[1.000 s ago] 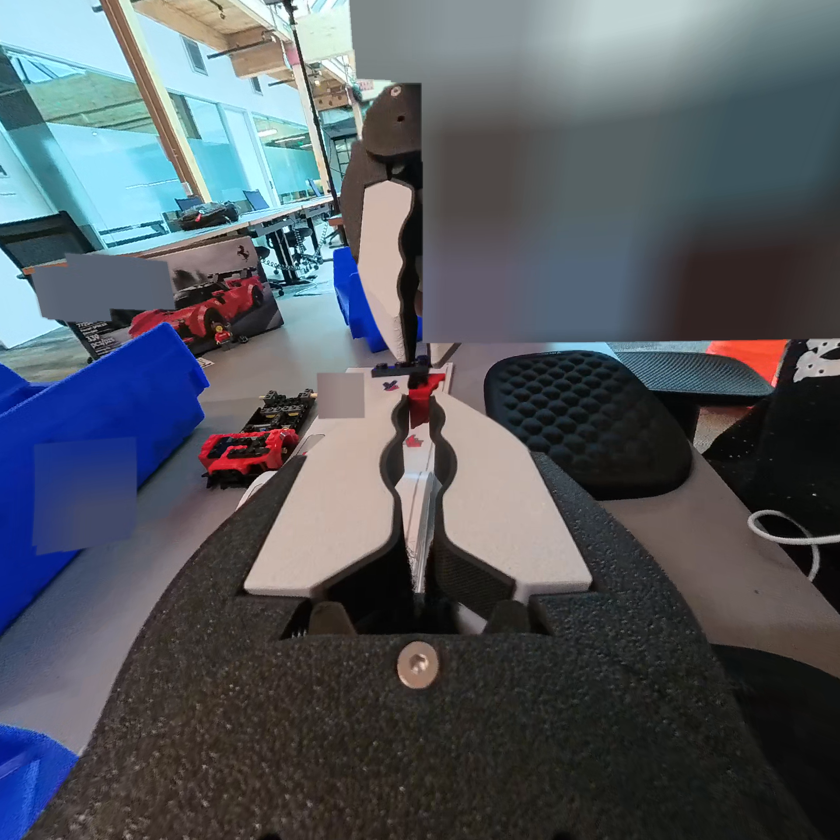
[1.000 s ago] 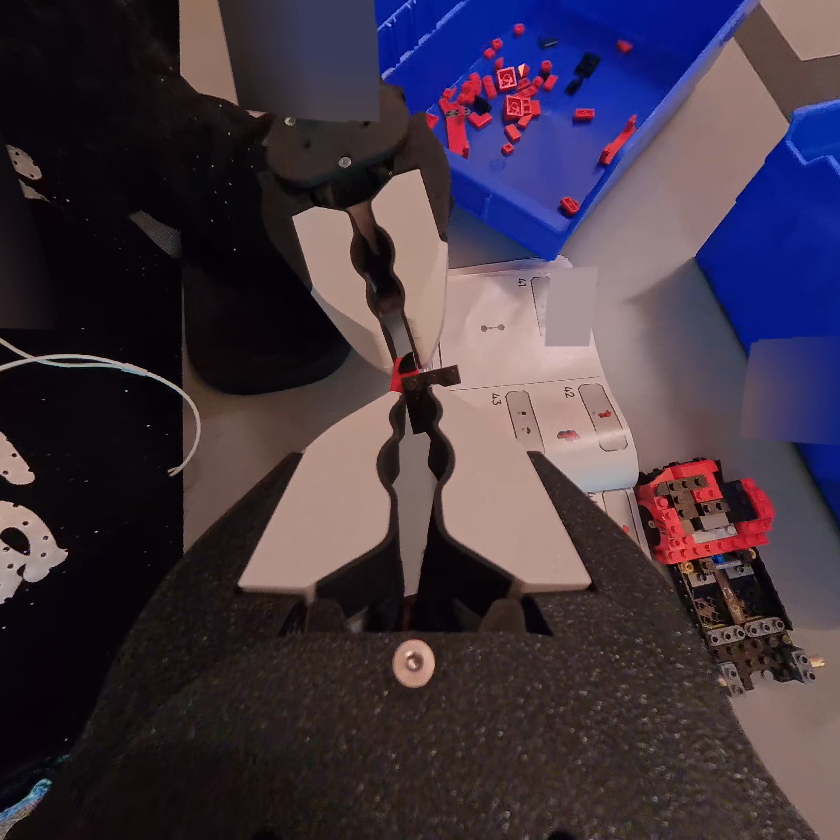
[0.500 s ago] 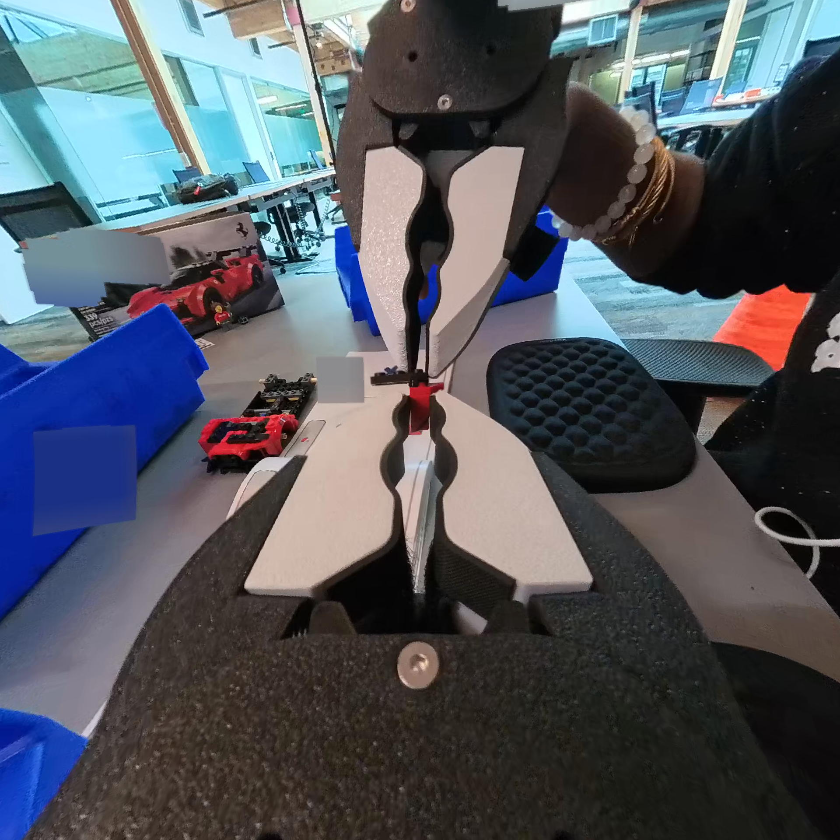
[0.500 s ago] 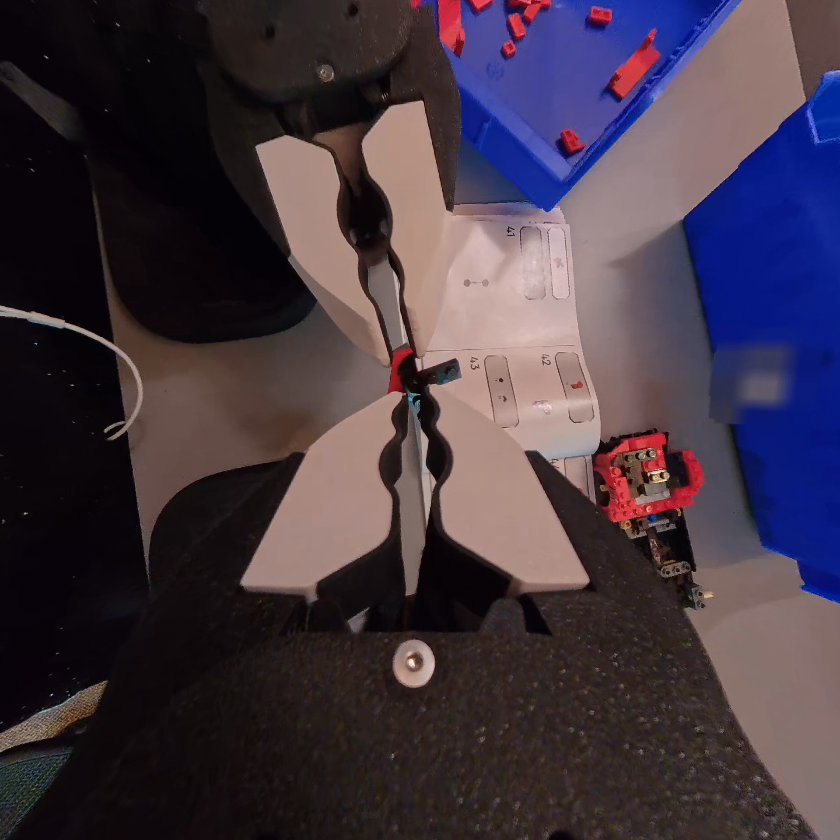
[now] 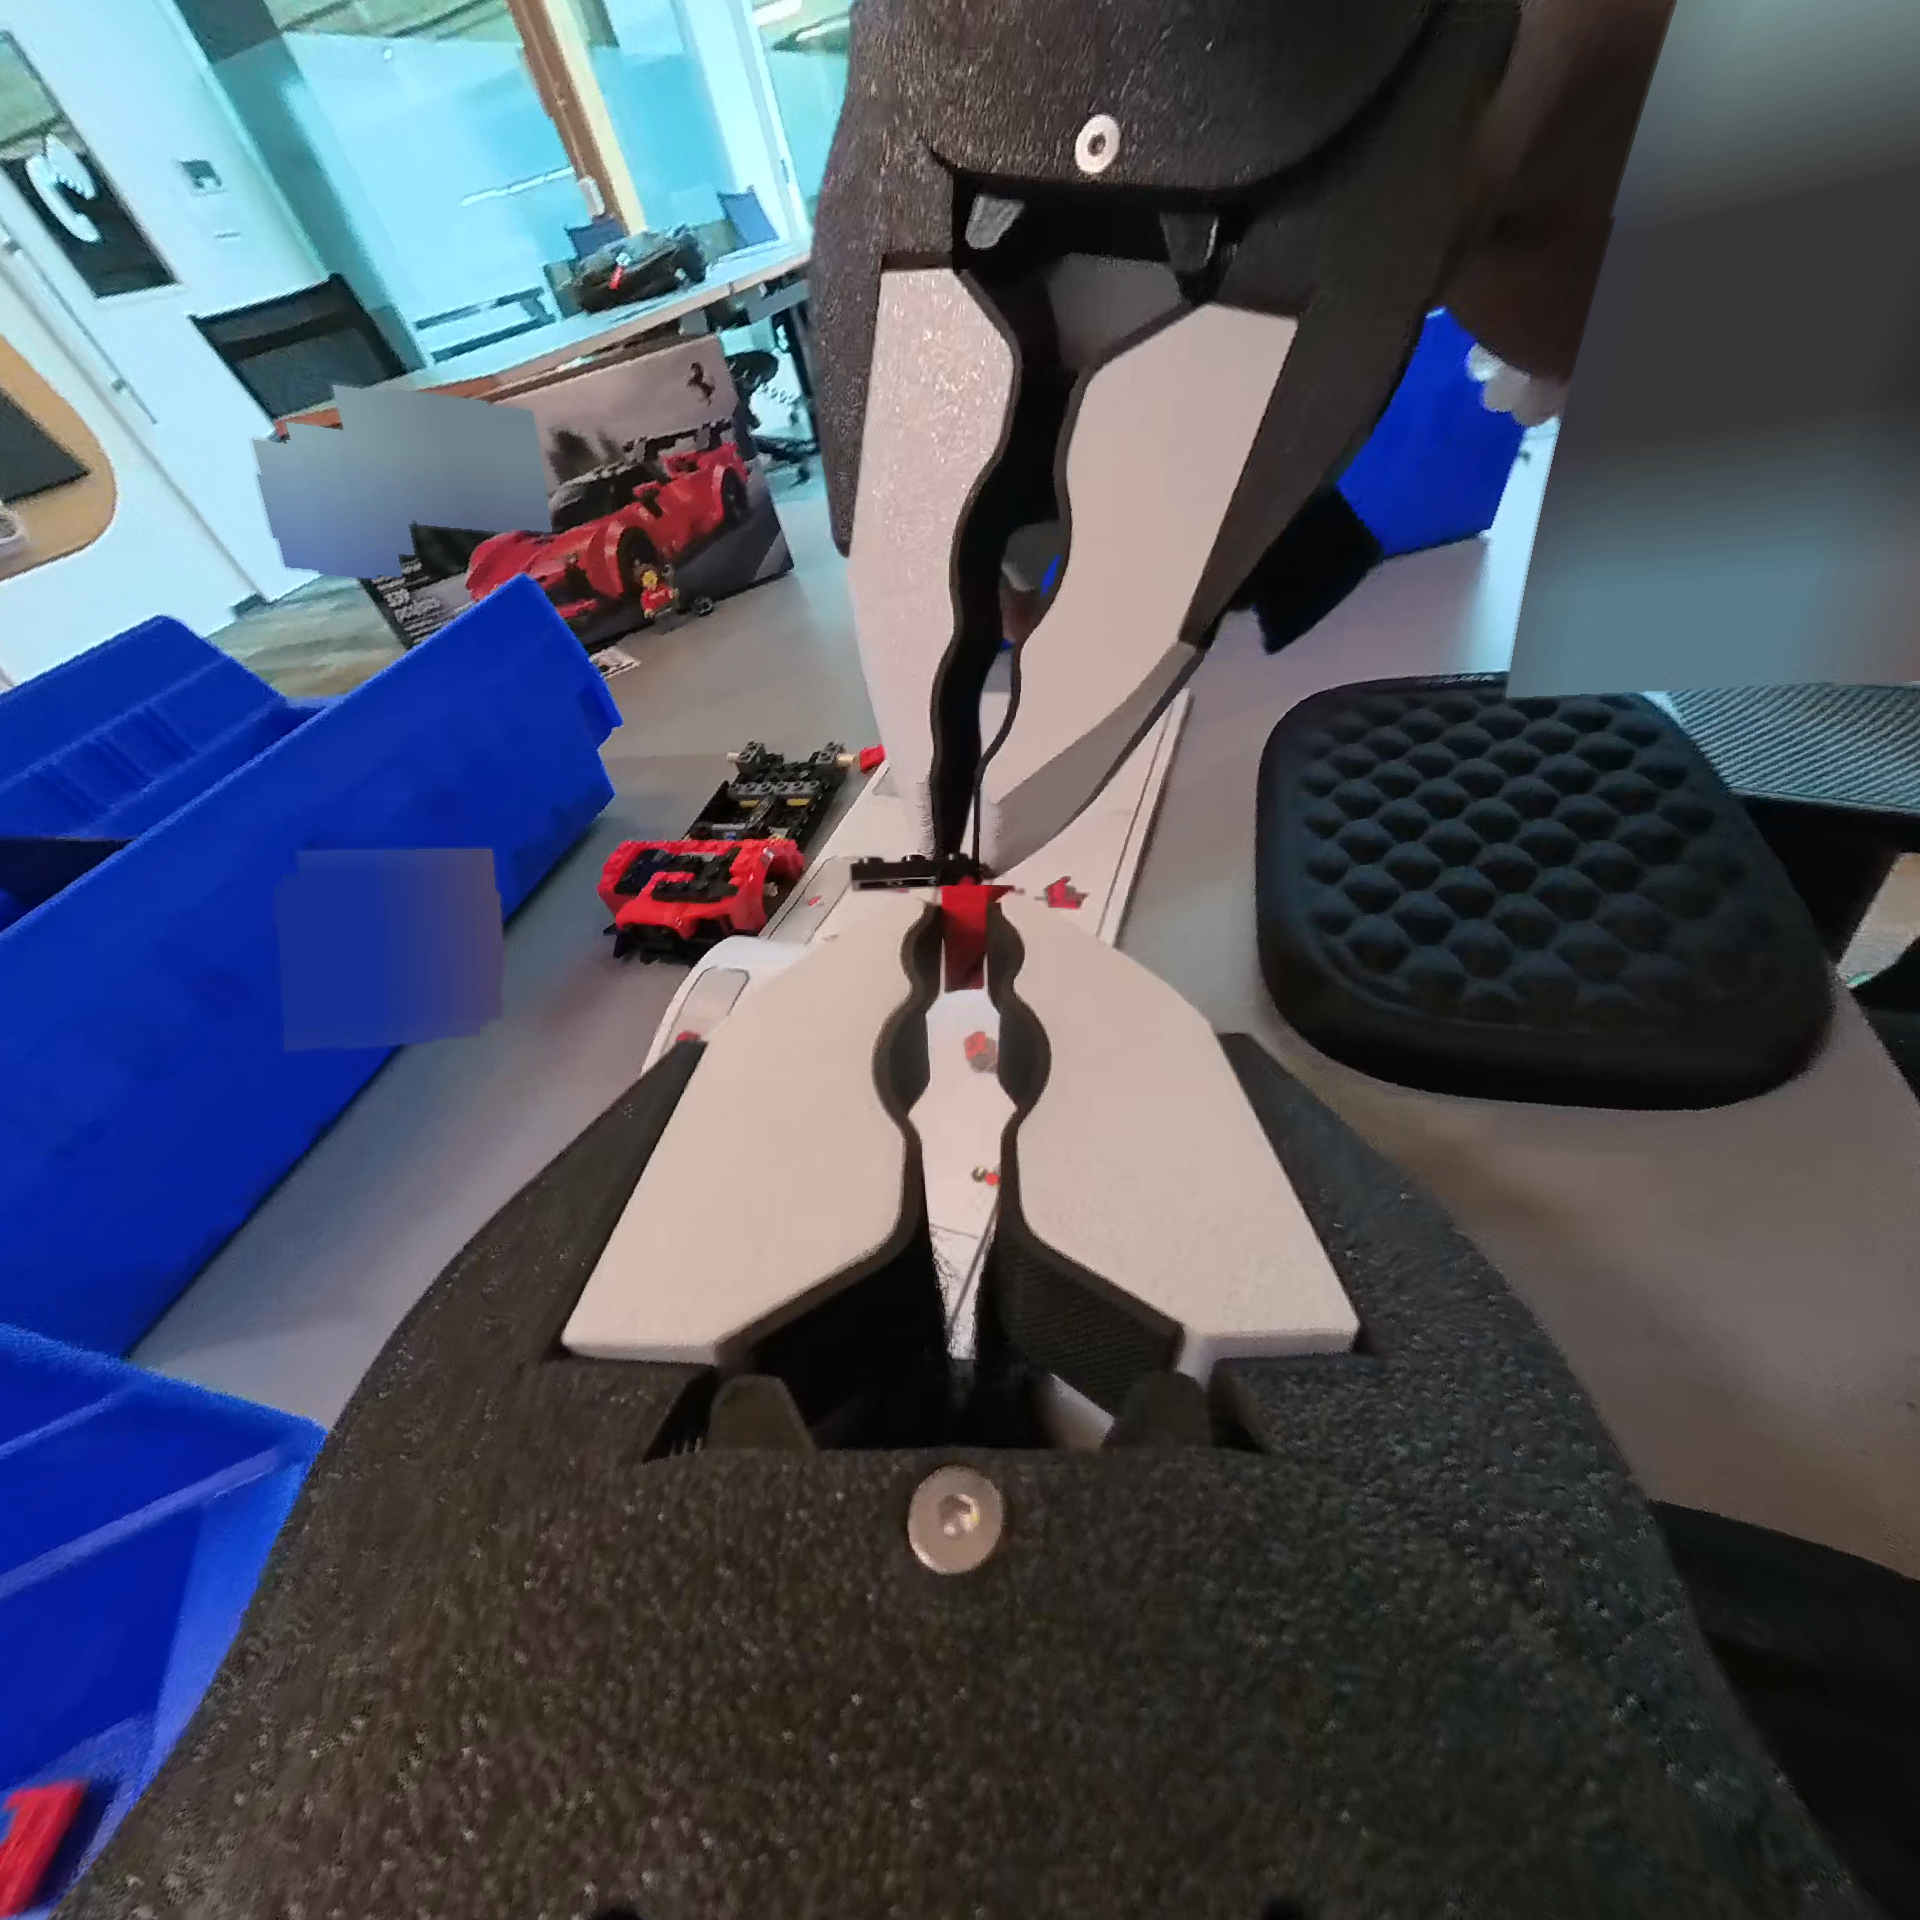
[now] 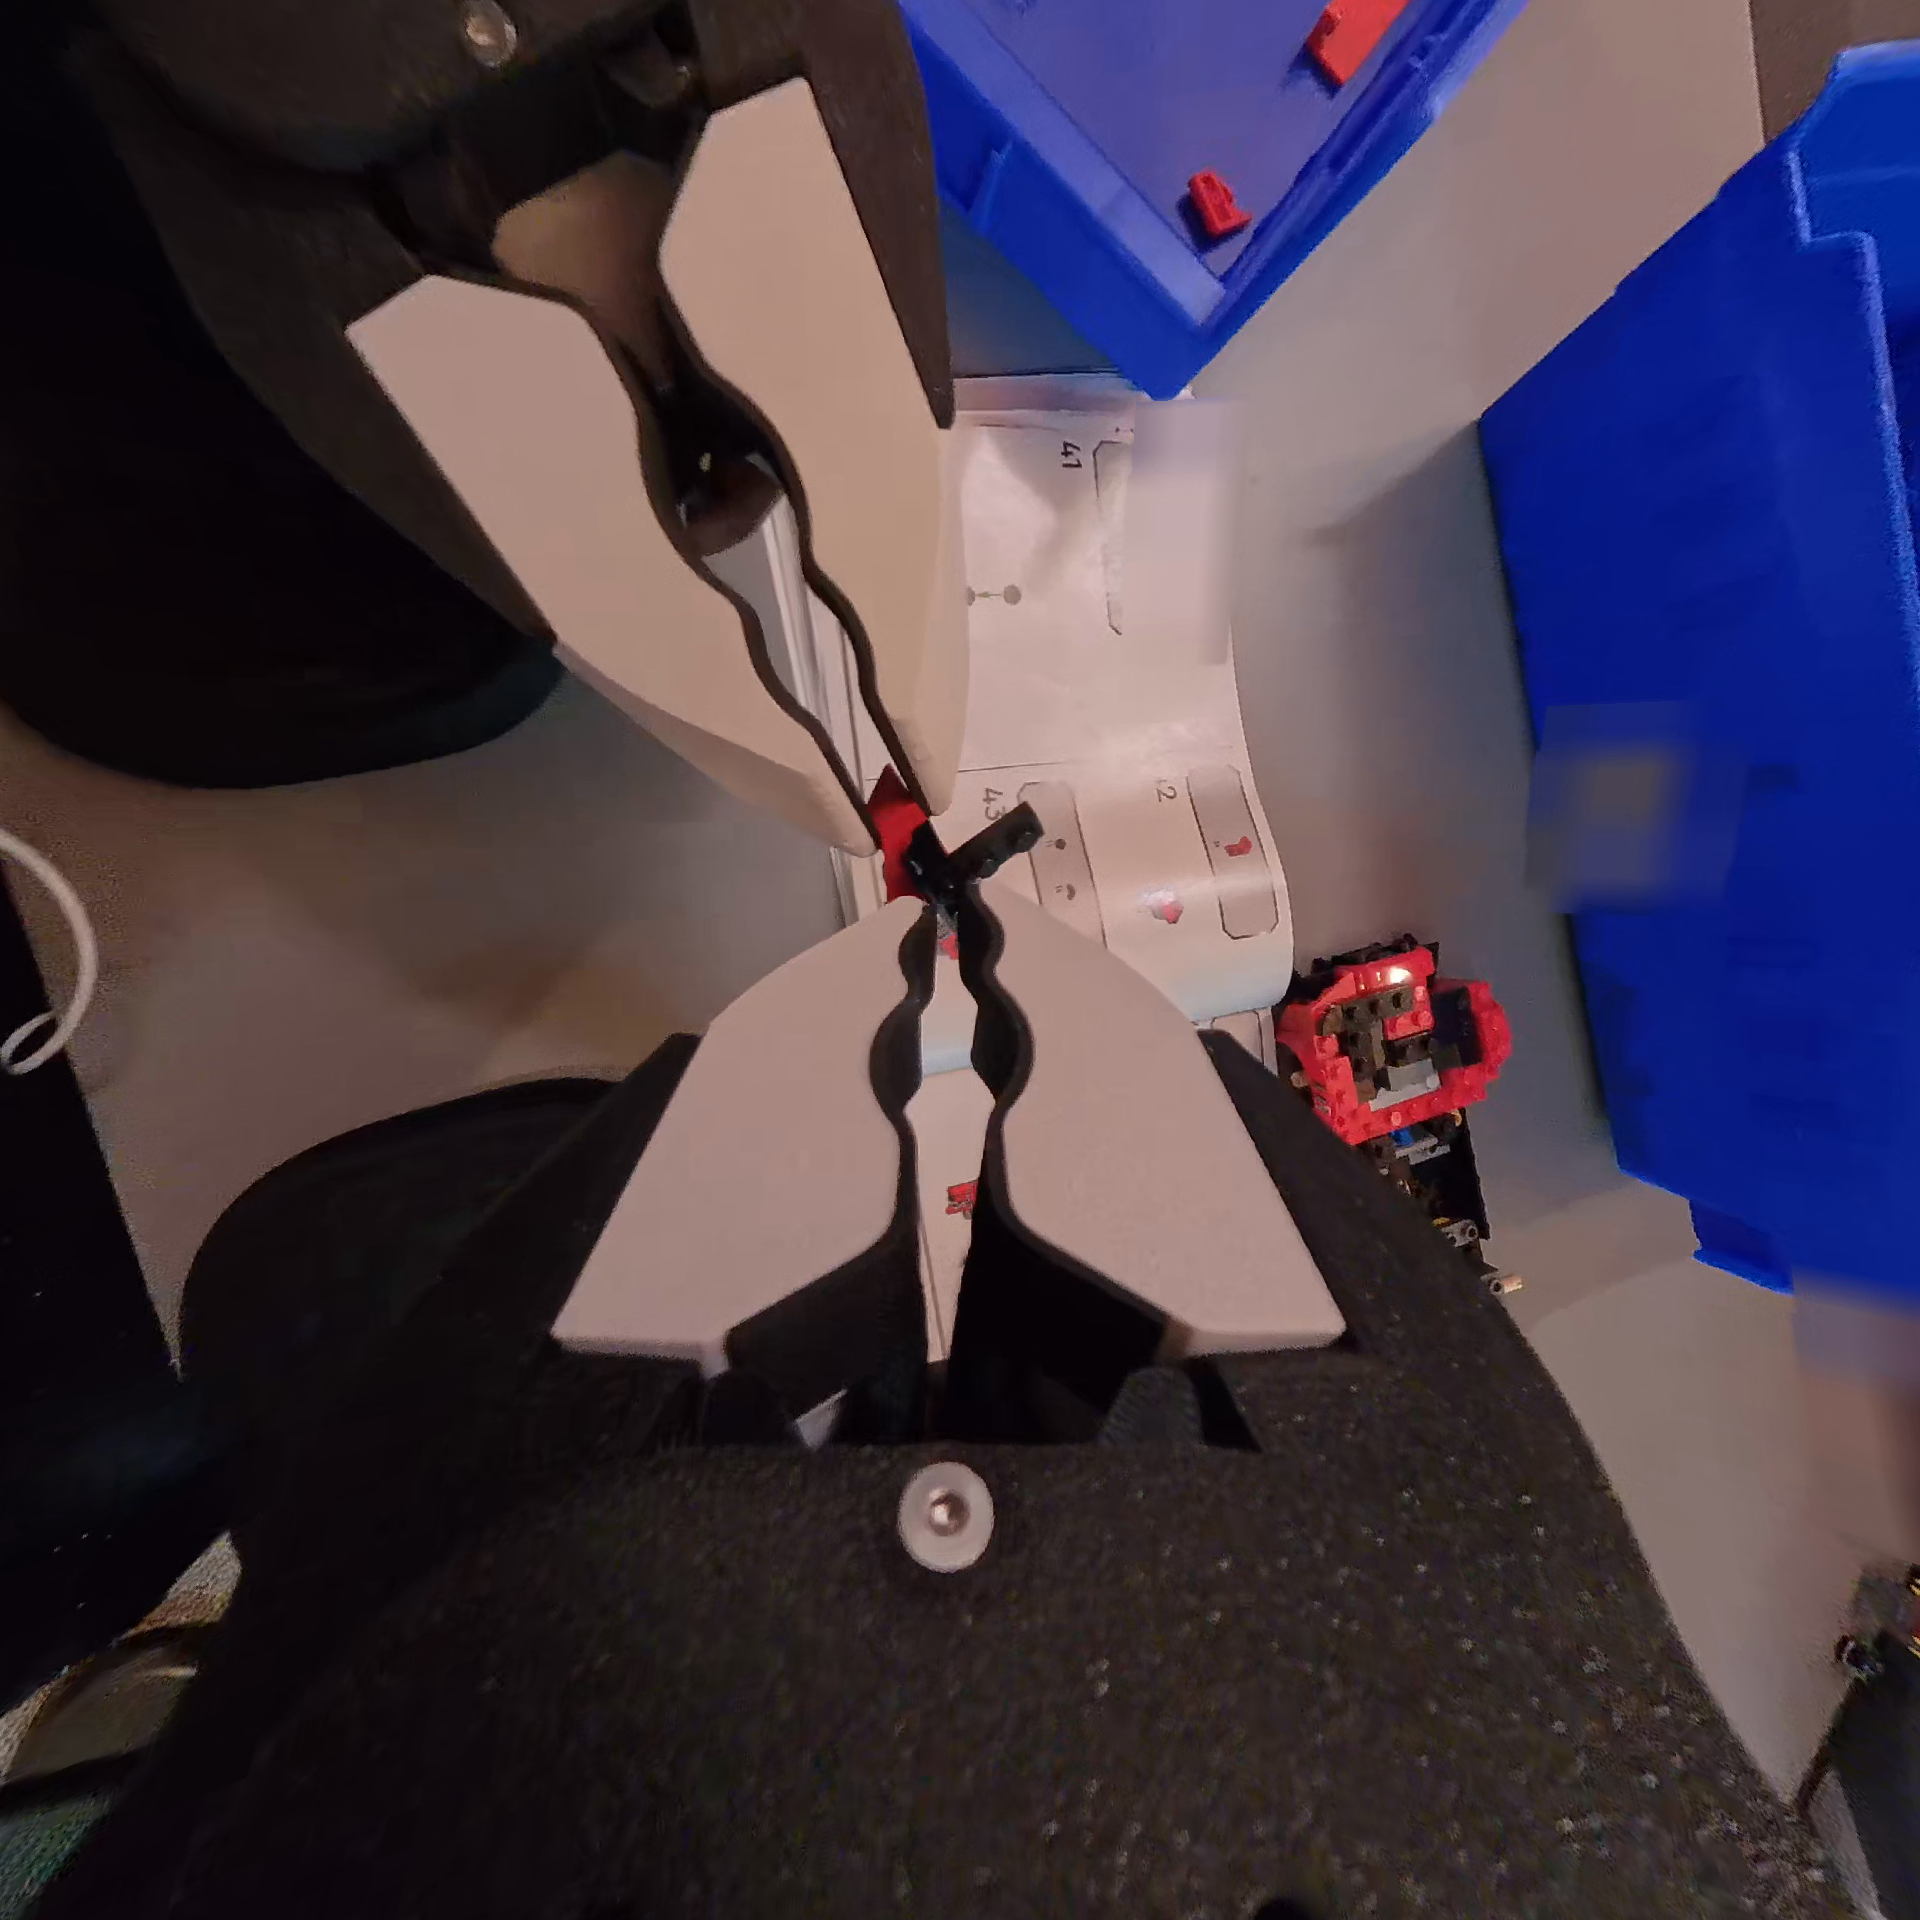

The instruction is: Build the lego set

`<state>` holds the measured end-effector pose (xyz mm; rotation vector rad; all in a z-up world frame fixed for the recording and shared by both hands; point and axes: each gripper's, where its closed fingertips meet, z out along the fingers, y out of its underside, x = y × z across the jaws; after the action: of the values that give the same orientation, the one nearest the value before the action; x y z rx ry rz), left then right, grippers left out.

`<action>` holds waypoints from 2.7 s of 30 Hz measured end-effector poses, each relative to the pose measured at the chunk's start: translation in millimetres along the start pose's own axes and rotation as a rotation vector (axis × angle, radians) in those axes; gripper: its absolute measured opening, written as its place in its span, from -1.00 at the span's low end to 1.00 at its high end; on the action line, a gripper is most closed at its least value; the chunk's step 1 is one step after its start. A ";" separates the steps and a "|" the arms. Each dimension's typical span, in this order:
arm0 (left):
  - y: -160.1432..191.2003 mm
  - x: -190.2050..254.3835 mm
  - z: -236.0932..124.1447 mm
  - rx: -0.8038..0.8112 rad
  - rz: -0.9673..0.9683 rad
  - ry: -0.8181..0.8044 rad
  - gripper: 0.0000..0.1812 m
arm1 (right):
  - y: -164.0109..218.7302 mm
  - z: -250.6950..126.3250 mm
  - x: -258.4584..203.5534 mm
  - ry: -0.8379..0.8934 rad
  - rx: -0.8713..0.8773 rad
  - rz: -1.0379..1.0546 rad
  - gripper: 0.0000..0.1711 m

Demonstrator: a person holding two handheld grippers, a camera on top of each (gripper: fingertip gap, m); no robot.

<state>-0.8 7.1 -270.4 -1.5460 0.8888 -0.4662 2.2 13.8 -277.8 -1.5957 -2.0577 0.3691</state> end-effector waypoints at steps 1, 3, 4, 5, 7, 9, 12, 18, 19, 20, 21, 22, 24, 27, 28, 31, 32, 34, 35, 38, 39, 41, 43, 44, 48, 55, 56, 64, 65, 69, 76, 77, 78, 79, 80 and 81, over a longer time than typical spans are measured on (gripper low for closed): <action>1.5 -1.9 0.2 -0.014 -0.001 -0.018 -0.92 | -0.2 2.2 1.5 0.010 -0.001 0.009 -0.95; 4.3 -5.6 0.0 -0.039 0.005 -0.052 -0.92 | -1.1 6.1 4.3 0.027 0.000 0.024 -0.95; 5.3 -7.6 -0.4 -0.048 0.012 -0.069 -0.92 | -1.8 7.9 5.7 0.035 0.003 0.031 -0.95; 6.1 -9.3 -0.8 -0.055 0.017 -0.083 -0.92 | -2.5 9.6 6.7 0.040 0.004 0.037 -0.95; 7.6 -12.5 -1.5 -0.068 0.026 -0.108 -0.92 | -3.9 12.3 8.5 0.051 0.005 0.047 -0.96; 8.9 -15.6 -2.4 -0.085 0.045 -0.138 -0.92 | -5.5 14.7 10.8 0.066 0.002 0.054 -0.95; 10.9 -19.1 -3.4 -0.117 0.086 -0.184 -0.92 | -7.2 19.3 12.8 0.090 -0.009 0.045 -0.96; 12.3 -22.5 -4.9 -0.128 0.103 -0.206 -0.92 | -9.2 21.5 14.6 0.104 0.008 0.044 -0.96; 12.4 -22.5 -4.9 -0.130 0.110 -0.209 -0.92 | -9.2 21.6 14.7 0.106 0.008 0.043 -0.96; 12.5 -22.5 -4.9 -0.133 0.121 -0.212 -0.92 | -9.2 21.7 14.8 0.109 0.008 0.038 -0.96; 12.6 -22.6 -4.8 -0.133 0.130 -0.214 -0.92 | -9.2 21.7 14.7 0.109 0.009 0.035 -0.96; 12.2 -22.6 -5.0 -0.129 0.135 -0.214 -0.92 | -9.3 21.3 14.9 0.105 0.014 0.038 -0.96; 10.2 -22.9 -5.3 -0.109 0.136 -0.207 -0.92 | -10.2 18.7 16.2 0.092 0.035 0.046 -0.95; -0.3 -24.2 -8.8 -0.012 0.083 -0.181 -0.92 | -18.7 5.8 16.4 0.052 0.116 0.064 -0.91; -4.9 -25.0 -11.0 0.034 0.040 -0.163 -0.92 | -22.9 -0.6 15.6 0.033 0.159 0.068 -0.82; -25.0 -27.1 -21.2 0.221 -0.125 -0.087 -0.92 | -30.2 -19.2 15.1 0.007 0.269 0.044 -0.66; -31.0 -28.0 -25.1 0.281 -0.191 -0.056 -0.92 | -33.4 -24.6 13.9 0.012 0.320 0.003 -0.57; -41.9 -29.5 -32.4 0.391 -0.338 0.018 -0.92 | -44.1 -37.3 6.6 0.043 0.476 -0.151 -0.45; -46.8 -30.2 -35.8 0.444 -0.413 0.057 -0.92 | -51.4 -45.7 4.0 0.092 0.583 -0.226 -0.45; -55.3 -31.0 -41.6 0.552 -0.636 0.186 -0.93 | -63.8 -65.5 3.2 0.256 0.807 -0.370 -0.49; -57.0 -31.8 -43.0 0.584 -0.706 0.220 -0.93 | -64.1 -65.4 5.5 0.296 0.821 -0.401 -0.49; -59.4 -33.3 -44.7 0.637 -0.842 0.283 -0.93 | -63.7 -57.3 5.5 0.309 0.805 -0.453 -0.45; -60.6 -34.2 -45.5 0.679 -0.958 0.334 -0.93 | -65.7 -48.4 7.0 0.325 0.780 -0.483 -0.40; -60.6 -33.6 -45.0 0.690 -1.004 0.357 -0.93 | -67.4 -45.2 7.8 0.337 0.771 -0.501 -0.39; -59.9 -28.6 -41.5 0.699 -1.090 0.405 -0.93 | -75.3 -35.9 7.2 0.356 0.757 -0.551 -0.50; -58.1 -26.5 -40.0 0.681 -1.113 0.418 -0.93 | -75.3 -34.7 8.5 0.355 0.771 -0.556 -0.68; -57.7 -26.7 -39.8 0.681 -1.114 0.415 -0.93 | -75.1 -34.3 8.7 0.360 0.770 -0.558 -0.68; -53.7 -30.9 -39.5 0.689 -1.137 0.390 -0.93 | -72.0 -35.5 16.4 0.411 0.754 -0.540 -0.57; -53.1 -31.9 -39.9 0.690 -1.139 0.388 -0.93 | -70.6 -36.7 17.1 0.417 0.754 -0.546 -0.59; -53.3 -29.8 -38.7 0.678 -1.142 0.401 -0.93 | -68.3 -39.5 14.9 0.416 0.752 -0.575 -0.73; -51.7 -29.0 -37.3 0.665 -1.144 0.398 -0.93 | -66.3 -38.0 13.6 0.409 0.744 -0.585 -0.75; -51.4 -29.0 -37.1 0.663 -1.144 0.395 -0.93 | -66.1 -37.6 14.0 0.408 0.742 -0.583 -0.75; -51.0 -29.3 -37.0 0.661 -1.144 0.392 -0.93 | -65.9 -37.2 14.3 0.407 0.743 -0.579 -0.75; -50.8 -29.4 -37.0 0.661 -1.144 0.391 -0.93 | -66.0 -36.9 14.6 0.407 0.743 -0.576 -0.75; -50.6 -29.6 -37.0 0.661 -1.146 0.391 -0.93 | -66.2 -36.6 14.8 0.406 0.743 -0.574 -0.75; -50.4 -29.5 -36.9 0.661 -1.146 0.392 -0.93 | -66.3 -36.1 14.5 0.402 0.743 -0.573 -0.75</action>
<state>-32.7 4.1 -209.1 -1.2069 -0.0220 -1.7287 -35.2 6.2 -211.1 -0.5551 -1.6709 0.4734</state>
